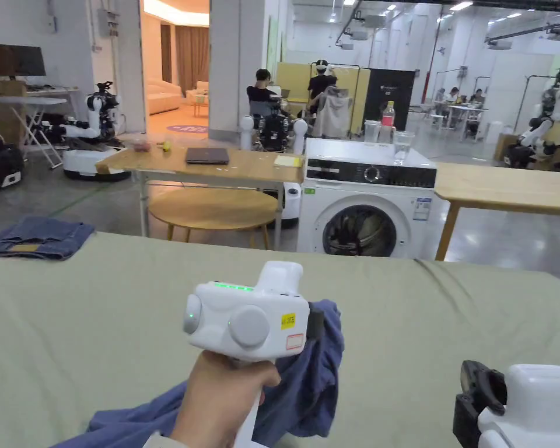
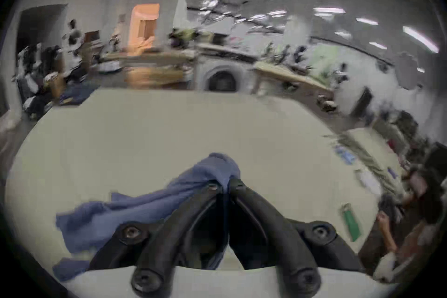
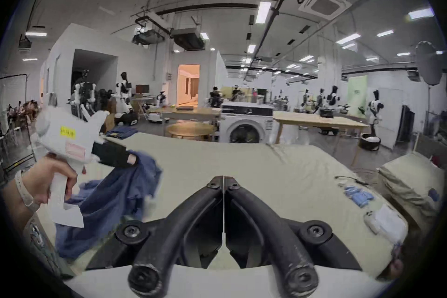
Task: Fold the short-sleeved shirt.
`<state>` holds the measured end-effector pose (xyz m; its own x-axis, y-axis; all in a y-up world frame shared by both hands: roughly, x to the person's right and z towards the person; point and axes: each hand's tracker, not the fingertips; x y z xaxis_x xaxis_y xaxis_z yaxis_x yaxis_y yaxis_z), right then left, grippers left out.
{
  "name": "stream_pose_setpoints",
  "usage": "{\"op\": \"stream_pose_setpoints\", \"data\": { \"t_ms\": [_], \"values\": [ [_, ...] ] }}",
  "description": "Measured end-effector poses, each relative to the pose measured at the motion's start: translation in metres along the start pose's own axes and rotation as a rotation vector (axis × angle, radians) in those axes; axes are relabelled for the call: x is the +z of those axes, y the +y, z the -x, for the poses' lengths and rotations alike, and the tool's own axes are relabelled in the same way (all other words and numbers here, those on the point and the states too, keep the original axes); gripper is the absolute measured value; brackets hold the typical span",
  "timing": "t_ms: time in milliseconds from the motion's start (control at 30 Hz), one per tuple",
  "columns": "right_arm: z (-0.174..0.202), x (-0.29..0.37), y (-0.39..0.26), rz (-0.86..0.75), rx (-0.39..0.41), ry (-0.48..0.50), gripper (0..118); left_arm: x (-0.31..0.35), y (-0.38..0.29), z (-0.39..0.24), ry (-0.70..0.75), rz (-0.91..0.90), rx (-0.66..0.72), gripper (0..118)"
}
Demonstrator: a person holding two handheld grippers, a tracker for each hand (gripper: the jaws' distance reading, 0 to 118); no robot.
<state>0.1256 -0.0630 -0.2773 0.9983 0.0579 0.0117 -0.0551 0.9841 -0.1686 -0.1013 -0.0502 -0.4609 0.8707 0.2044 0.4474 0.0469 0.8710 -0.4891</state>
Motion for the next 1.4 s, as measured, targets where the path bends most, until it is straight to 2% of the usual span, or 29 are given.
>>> {"op": "stream_pose_setpoints", "data": {
  "t_ms": [100, 167, 300, 367, 500, 567, 600, 667, 700, 733, 833, 867, 933, 1033, 1133, 1200, 1233, 1300, 1333, 1400],
  "values": [
    [-0.031, 0.009, -0.005, 0.012, -0.002, -0.057, 0, -0.037, -0.007, -0.056, -0.017, 0.084, -0.125, 0],
    [-0.049, 0.011, -0.012, 0.027, -0.004, -0.093, 0, -0.074, -0.030, -0.078, 0.025, 0.192, -0.188, 0],
    [-0.079, 0.009, -0.028, 0.060, -0.021, -0.141, 0, -0.154, -0.104, -0.079, 0.158, 0.434, -0.244, 0],
    [-0.089, 0.005, -0.035, 0.075, -0.039, -0.148, 0, -0.173, -0.132, -0.075, 0.198, 0.502, -0.246, 0],
    [-0.094, 0.000, -0.043, 0.097, -0.045, -0.150, 0, -0.163, -0.139, -0.064, 0.205, 0.429, -0.163, 0],
    [-0.092, -0.001, -0.044, 0.110, -0.057, -0.129, 0, -0.141, -0.126, -0.058, 0.205, 0.367, -0.169, 0],
    [-0.087, -0.003, -0.044, 0.112, -0.060, -0.117, 0, -0.121, -0.118, -0.057, 0.214, 0.313, -0.168, 6],
    [-0.079, -0.002, -0.042, 0.114, -0.060, -0.094, 0, -0.071, -0.103, -0.051, 0.215, 0.176, -0.159, 57],
    [-0.073, -0.001, -0.041, 0.113, -0.059, -0.082, 0, -0.040, -0.096, -0.048, 0.248, 0.107, -0.153, 75],
    [-0.067, -0.001, -0.040, 0.109, -0.060, -0.072, 0, -0.011, -0.093, -0.045, 0.268, 0.042, -0.158, 76],
    [-0.049, 0.004, -0.034, 0.096, -0.072, -0.032, 0, 0.085, -0.097, -0.025, 0.376, -0.124, -0.161, 92],
    [-0.043, 0.006, -0.033, 0.092, -0.079, -0.016, 0, 0.116, -0.102, -0.018, 0.411, -0.154, -0.169, 94],
    [-0.030, 0.009, -0.032, 0.088, -0.091, 0.009, 0, 0.164, -0.116, -0.002, 0.496, -0.201, -0.168, 94],
    [-0.010, 0.012, -0.034, 0.100, -0.112, 0.056, 0, 0.219, -0.149, 0.030, 0.582, -0.172, -0.114, 94],
    [0.008, 0.015, -0.035, 0.102, -0.095, 0.092, 0, 0.243, -0.175, 0.065, 0.650, -0.116, -0.034, 94],
    [0.018, 0.014, -0.035, 0.106, -0.076, 0.100, 0, 0.242, -0.181, 0.083, 0.625, -0.061, 0.025, 91],
    [0.020, 0.013, -0.034, 0.108, -0.071, 0.106, 0, 0.238, -0.182, 0.089, 0.624, -0.018, 0.036, 72],
    [0.025, 0.012, -0.033, 0.108, -0.063, 0.115, 0, 0.226, -0.181, 0.097, 0.605, -0.016, 0.010, 15],
    [0.027, 0.011, -0.033, 0.108, -0.056, 0.117, 0, 0.218, -0.180, 0.097, 0.601, 0.005, 0.017, 1],
    [0.028, 0.009, -0.034, 0.111, -0.037, 0.117, 0, 0.194, -0.175, 0.114, 0.613, 0.028, 0.036, 0]
  ]
}}
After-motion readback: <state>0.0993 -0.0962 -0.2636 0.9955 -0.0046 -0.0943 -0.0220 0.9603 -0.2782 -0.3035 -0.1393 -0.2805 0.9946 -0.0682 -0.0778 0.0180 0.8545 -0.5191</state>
